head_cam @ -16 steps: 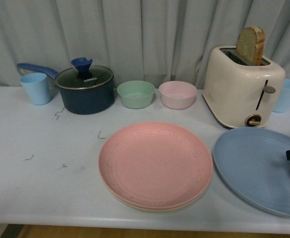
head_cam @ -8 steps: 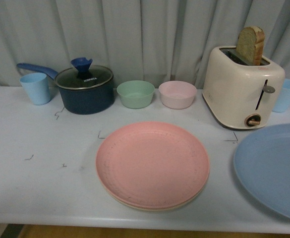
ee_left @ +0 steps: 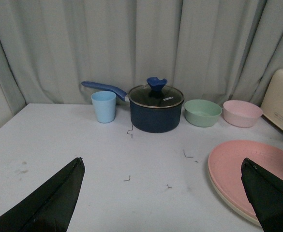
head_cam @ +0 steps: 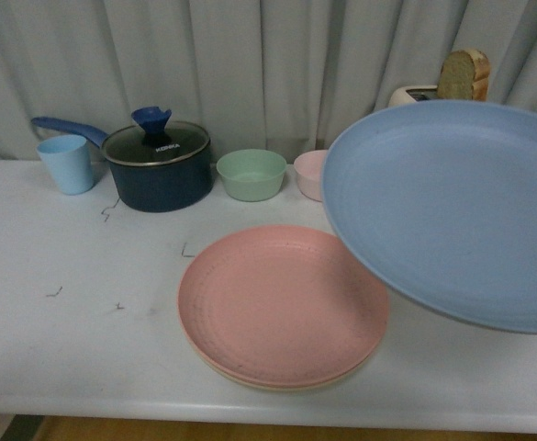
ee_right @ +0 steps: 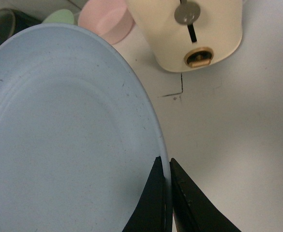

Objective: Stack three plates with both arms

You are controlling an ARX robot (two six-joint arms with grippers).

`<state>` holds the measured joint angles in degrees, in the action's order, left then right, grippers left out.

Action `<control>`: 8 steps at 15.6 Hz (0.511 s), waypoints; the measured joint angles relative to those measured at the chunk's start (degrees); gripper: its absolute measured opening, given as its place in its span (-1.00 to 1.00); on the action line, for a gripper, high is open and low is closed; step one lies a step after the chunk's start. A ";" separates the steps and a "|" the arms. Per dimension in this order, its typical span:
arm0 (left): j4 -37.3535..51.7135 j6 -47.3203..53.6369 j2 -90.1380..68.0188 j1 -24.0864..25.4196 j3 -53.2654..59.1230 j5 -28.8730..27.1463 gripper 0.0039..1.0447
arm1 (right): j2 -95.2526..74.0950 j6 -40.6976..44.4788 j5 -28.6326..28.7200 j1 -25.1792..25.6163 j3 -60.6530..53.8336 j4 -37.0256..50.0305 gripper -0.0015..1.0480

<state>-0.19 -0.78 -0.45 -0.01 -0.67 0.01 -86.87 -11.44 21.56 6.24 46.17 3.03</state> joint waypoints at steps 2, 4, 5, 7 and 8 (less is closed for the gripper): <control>0.00 0.00 0.00 0.00 0.00 0.00 0.88 | -10.10 -8.13 -5.55 -9.11 2.10 5.18 -0.95; 0.00 0.00 0.00 0.00 0.00 0.00 0.88 | -14.05 -9.57 -7.91 -12.00 4.61 5.25 -0.95; 0.00 0.00 0.00 0.00 0.00 0.00 0.88 | -15.93 -9.97 -8.83 -12.92 5.62 5.20 -0.95; -0.02 0.00 0.00 0.00 0.00 0.00 0.88 | -19.32 -10.23 -10.54 -14.60 7.45 5.11 -0.95; 0.00 0.00 0.00 0.00 0.00 -0.02 0.88 | -20.74 -10.51 -11.17 -15.30 8.41 5.18 -0.95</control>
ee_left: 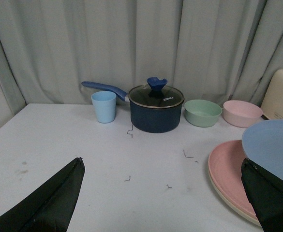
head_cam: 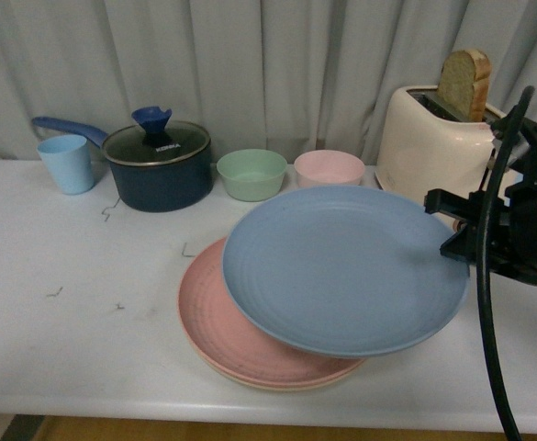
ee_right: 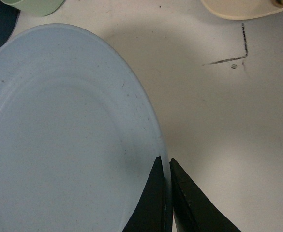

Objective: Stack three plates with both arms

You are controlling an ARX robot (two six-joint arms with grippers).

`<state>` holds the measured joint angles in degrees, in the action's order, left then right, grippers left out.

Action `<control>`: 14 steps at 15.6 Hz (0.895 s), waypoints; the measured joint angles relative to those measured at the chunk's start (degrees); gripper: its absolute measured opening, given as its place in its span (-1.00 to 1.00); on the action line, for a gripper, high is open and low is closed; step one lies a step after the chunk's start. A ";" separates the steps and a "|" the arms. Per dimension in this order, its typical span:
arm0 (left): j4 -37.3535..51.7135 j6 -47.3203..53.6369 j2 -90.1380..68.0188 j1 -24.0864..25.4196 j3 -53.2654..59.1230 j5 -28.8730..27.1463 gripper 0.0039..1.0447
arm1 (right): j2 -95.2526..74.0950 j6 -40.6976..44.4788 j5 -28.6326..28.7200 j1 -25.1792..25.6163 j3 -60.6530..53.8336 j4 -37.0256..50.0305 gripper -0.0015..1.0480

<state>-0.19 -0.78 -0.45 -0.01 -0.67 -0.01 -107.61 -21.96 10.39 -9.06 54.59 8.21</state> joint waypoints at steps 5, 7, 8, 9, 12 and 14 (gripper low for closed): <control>0.00 0.00 0.00 0.00 0.00 0.02 0.88 | -5.33 -1.09 -2.12 -4.61 2.95 0.02 -0.95; 0.00 0.00 0.00 0.00 0.00 0.02 0.88 | -7.28 -1.22 -3.98 -5.68 3.32 0.48 -0.95; 0.00 0.00 0.00 0.00 0.00 0.00 0.88 | -7.72 -1.81 -4.39 -5.97 3.32 1.31 -0.95; 0.00 0.00 0.00 0.00 0.00 0.02 0.88 | -7.82 -2.23 -4.92 -6.03 3.41 1.66 -0.95; 0.00 0.00 0.00 0.00 0.00 0.02 0.88 | -7.85 -4.07 -3.72 -6.40 3.34 3.58 -0.58; 0.00 0.00 0.00 0.00 0.00 0.02 0.88 | -5.42 -5.38 -2.75 -6.08 0.52 4.96 -0.17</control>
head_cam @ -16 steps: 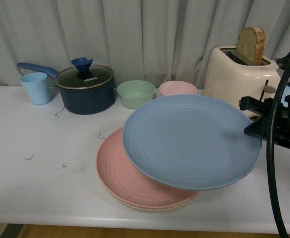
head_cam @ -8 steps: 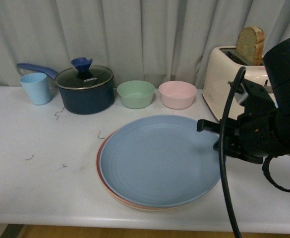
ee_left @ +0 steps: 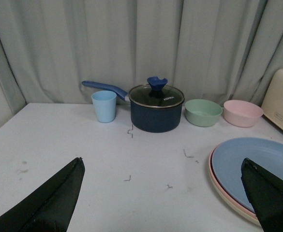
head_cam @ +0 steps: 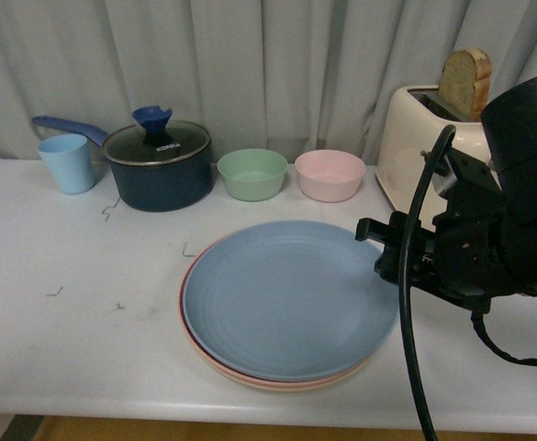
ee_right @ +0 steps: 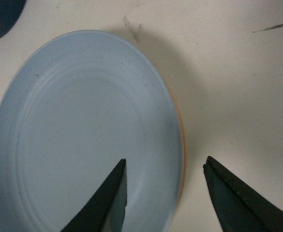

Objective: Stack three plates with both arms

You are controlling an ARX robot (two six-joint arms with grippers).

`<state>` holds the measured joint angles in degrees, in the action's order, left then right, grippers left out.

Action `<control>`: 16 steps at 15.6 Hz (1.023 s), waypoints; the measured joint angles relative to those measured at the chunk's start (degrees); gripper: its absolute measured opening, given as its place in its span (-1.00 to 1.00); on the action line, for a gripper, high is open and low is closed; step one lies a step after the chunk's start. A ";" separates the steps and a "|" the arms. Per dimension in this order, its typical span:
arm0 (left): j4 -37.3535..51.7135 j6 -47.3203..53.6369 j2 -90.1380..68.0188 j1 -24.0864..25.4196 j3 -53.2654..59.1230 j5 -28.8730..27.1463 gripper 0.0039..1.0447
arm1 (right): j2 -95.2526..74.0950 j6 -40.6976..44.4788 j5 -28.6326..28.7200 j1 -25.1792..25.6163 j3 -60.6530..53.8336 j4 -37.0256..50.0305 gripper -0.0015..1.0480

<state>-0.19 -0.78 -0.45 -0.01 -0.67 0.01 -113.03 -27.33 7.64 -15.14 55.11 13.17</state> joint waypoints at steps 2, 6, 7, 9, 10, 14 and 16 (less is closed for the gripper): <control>0.00 0.00 -0.02 0.00 0.00 0.00 0.88 | 7.93 -0.33 1.77 2.08 -5.53 1.09 0.25; 0.00 0.00 0.00 0.00 0.00 0.07 0.88 | 27.56 5.03 -5.60 7.02 -19.39 22.29 0.70; 0.02 0.00 0.00 -0.04 0.00 0.04 0.88 | 27.52 13.66 -12.39 6.54 -26.93 34.51 0.45; -0.07 0.00 0.00 0.04 0.02 -0.17 0.88 | 31.06 22.84 -14.19 8.35 -36.00 46.21 0.00; 0.00 0.00 0.00 0.04 0.02 0.00 0.88 | 36.02 24.72 -13.94 9.22 -37.09 47.36 -0.24; -0.02 0.00 -0.02 0.04 0.02 -0.02 0.88 | 42.49 26.93 -11.80 10.99 -46.56 48.19 -0.96; -0.02 0.00 -0.02 0.04 0.02 -0.04 0.88 | 48.61 26.95 -8.26 15.10 -49.51 44.41 -0.96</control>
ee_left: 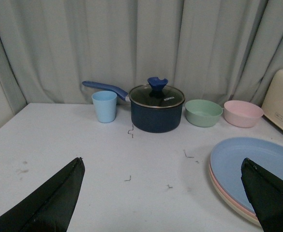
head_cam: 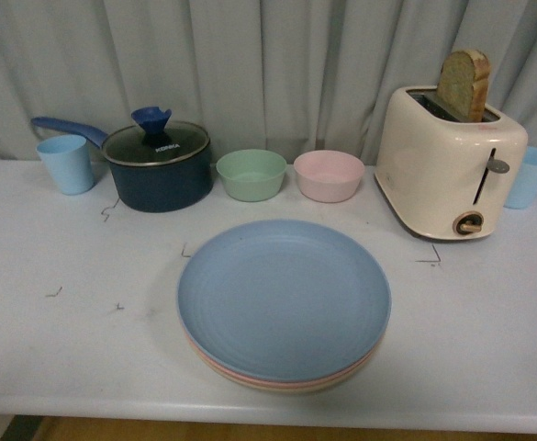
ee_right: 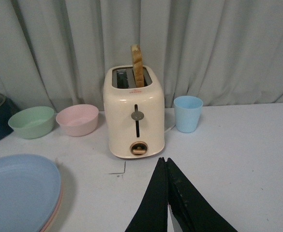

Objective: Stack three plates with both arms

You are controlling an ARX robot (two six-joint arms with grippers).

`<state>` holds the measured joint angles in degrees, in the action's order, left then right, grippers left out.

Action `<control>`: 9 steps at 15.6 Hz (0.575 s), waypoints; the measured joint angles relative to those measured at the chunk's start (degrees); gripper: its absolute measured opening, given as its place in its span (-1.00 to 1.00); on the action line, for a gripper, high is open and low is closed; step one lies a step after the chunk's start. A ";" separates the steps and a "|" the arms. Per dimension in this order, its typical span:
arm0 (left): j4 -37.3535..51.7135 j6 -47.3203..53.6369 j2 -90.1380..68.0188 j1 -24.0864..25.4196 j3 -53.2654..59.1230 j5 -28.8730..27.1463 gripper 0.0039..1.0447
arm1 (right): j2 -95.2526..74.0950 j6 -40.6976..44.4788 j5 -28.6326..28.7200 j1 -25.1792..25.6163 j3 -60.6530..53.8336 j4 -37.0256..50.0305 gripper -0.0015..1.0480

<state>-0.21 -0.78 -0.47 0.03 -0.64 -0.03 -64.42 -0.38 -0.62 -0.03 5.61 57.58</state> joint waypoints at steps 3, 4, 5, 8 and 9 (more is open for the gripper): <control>0.00 0.00 0.00 0.00 0.00 0.02 0.88 | 9.53 0.00 0.44 0.33 -2.60 -6.67 -0.96; 0.00 0.00 0.02 0.00 0.00 0.00 0.88 | 12.55 0.00 0.42 0.33 -3.21 -8.98 -0.96; 0.00 0.00 0.02 0.00 0.00 0.02 0.88 | 16.09 0.00 0.42 0.31 -3.69 -11.80 -0.96; 0.00 0.00 0.02 0.00 0.00 0.02 0.88 | 25.29 0.00 0.44 0.33 -4.92 -19.69 -0.96; 0.00 0.00 0.02 0.00 0.00 0.02 0.88 | 27.58 0.00 0.44 0.31 -4.92 -21.79 -0.96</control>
<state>-0.21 -0.78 -0.45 0.03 -0.64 -0.01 -36.84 -0.38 -0.19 0.27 0.69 35.79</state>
